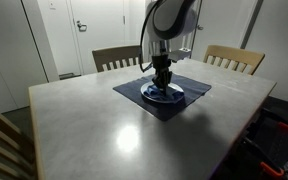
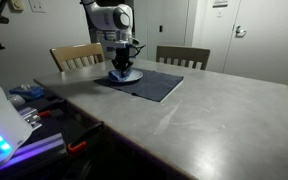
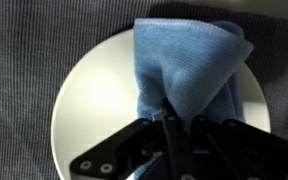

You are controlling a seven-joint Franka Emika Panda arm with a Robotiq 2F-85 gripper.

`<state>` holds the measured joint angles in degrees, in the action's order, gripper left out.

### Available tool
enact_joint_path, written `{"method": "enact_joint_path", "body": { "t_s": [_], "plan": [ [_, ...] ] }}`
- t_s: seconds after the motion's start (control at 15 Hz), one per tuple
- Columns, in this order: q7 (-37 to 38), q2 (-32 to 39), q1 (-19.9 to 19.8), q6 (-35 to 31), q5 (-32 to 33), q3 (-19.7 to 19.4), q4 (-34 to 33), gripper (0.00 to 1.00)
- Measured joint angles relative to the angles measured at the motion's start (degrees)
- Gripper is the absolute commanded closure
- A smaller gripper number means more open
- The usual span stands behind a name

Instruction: Use the towel to wipe the plate

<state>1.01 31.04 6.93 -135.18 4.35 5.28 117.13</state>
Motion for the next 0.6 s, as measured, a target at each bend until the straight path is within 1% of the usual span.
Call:
{"method": "enact_joint_path", "body": {
  "t_s": [0.27, 0.4, 0.6],
  "plan": [
    [4.68, 0.4, 0.42, 7.85, -0.04, -1.78, -0.88, 0.98],
    [6.31, 0.79, 0.35, 9.38, -0.47, -2.41, -1.61, 0.98],
    [7.47, 0.94, 0.08, 9.56, -2.18, -2.87, -1.86, 0.98]
  ]
}}
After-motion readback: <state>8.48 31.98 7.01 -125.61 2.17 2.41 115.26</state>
